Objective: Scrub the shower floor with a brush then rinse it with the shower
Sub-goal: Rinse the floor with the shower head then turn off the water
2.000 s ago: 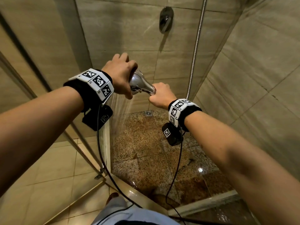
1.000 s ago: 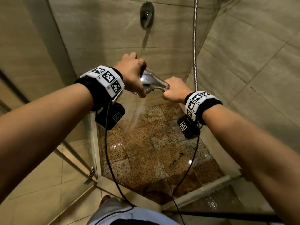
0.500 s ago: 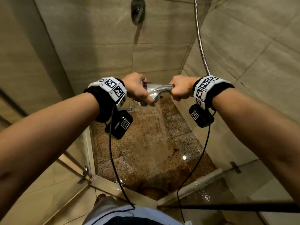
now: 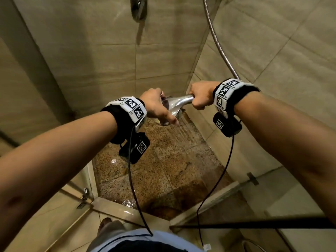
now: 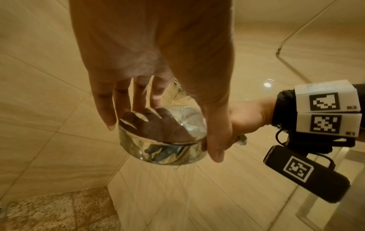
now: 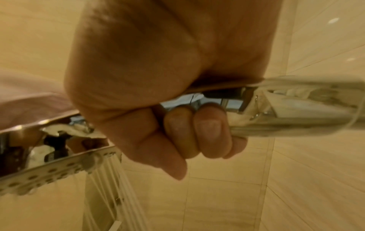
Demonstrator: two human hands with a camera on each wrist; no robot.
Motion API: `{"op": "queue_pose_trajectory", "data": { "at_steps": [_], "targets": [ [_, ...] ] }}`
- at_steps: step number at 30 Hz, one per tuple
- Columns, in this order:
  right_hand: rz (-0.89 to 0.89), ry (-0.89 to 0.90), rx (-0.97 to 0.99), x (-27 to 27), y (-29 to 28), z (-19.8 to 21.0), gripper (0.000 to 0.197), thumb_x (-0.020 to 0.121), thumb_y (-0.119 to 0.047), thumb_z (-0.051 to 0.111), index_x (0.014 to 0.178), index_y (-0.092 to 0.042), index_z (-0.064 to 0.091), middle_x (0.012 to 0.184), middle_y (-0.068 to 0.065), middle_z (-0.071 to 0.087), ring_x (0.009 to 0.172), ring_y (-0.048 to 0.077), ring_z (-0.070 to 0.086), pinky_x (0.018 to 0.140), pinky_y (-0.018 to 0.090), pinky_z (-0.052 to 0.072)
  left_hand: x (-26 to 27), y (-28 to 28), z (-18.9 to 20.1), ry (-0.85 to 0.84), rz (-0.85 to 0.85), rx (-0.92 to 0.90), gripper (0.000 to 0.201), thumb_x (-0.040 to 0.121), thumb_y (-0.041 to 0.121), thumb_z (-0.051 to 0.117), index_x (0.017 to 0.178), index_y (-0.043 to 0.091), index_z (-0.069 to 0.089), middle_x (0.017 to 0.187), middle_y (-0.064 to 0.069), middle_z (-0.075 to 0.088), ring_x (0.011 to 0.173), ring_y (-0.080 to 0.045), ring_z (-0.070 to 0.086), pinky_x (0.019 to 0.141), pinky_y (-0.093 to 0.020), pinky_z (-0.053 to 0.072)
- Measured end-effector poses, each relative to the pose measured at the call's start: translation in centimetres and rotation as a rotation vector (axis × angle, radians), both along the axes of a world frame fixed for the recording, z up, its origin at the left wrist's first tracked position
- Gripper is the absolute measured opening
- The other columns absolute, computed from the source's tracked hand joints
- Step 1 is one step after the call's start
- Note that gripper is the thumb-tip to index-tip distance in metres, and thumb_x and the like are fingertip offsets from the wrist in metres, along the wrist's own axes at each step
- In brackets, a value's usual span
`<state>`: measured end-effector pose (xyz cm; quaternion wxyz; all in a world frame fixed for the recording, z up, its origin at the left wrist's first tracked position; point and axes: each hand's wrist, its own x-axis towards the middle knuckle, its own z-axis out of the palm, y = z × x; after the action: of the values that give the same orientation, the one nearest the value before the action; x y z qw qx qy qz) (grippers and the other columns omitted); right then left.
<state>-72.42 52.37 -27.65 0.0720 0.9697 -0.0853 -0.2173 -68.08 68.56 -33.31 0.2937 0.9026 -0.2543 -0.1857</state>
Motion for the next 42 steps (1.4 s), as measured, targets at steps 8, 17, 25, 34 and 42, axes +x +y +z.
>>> {"op": "queue_pose_trajectory", "data": {
  "at_steps": [8, 17, 25, 34, 42],
  "targets": [
    [0.036, -0.017, -0.055, 0.1, -1.2, -0.4, 0.007, 0.067, -0.007, 0.062, 0.064, -0.011, 0.057, 0.061, 0.008, 0.056, 0.061, 0.028, 0.056, 0.051, 0.026, 0.042, -0.2, -0.9, -0.1, -0.038, 0.006, -0.002, 0.105, 0.027, 0.060, 0.089, 0.113, 0.015, 0.050, 0.107, 0.001, 0.056, 0.093, -0.016, 0.055, 0.080, -0.033, 0.051],
    [0.097, -0.073, -0.067, 0.0, -1.5, -0.4, 0.007, 0.074, -0.015, 0.055, 0.075, -0.010, 0.060, 0.067, 0.009, 0.059, 0.062, 0.028, 0.055, 0.054, 0.027, 0.043, -0.3, -1.0, -0.6, -0.100, 0.031, -0.017, 0.102, 0.030, 0.057, 0.090, 0.112, 0.015, 0.047, 0.109, -0.001, 0.045, 0.095, -0.017, 0.048, 0.080, -0.030, 0.045],
    [0.130, -0.122, -0.098, 0.1, -1.2, -0.2, 0.013, 0.075, -0.020, 0.056, 0.064, -0.016, 0.049, 0.065, 0.004, 0.054, 0.066, 0.030, 0.055, 0.057, 0.028, 0.040, -0.2, -0.5, -0.7, -0.141, 0.061, -0.034, 0.103, 0.027, 0.056, 0.091, 0.111, 0.017, 0.046, 0.110, -0.001, 0.045, 0.100, -0.020, 0.051, 0.089, -0.037, 0.049],
    [0.193, -0.217, -0.162, 0.6, 0.1, 0.4, 0.013, 0.074, -0.023, 0.057, 0.068, -0.017, 0.047, 0.068, 0.004, 0.052, 0.070, 0.030, 0.051, 0.061, 0.030, 0.040, 0.1, 0.8, -0.2, -0.231, 0.096, -0.047, 0.106, 0.029, 0.057, 0.090, 0.116, 0.016, 0.046, 0.115, -0.003, 0.046, 0.107, -0.022, 0.048, 0.094, -0.039, 0.047],
    [0.221, -0.249, -0.189, 1.3, 1.6, 0.9, 0.006, 0.074, -0.023, 0.056, 0.076, -0.018, 0.055, 0.066, 0.002, 0.048, 0.070, 0.030, 0.053, 0.060, 0.029, 0.039, 0.7, 2.3, 0.2, -0.272, 0.118, -0.077, 0.106, 0.029, 0.056, 0.091, 0.116, 0.017, 0.044, 0.115, -0.002, 0.044, 0.108, -0.021, 0.046, 0.095, -0.039, 0.047]
  ]
}}
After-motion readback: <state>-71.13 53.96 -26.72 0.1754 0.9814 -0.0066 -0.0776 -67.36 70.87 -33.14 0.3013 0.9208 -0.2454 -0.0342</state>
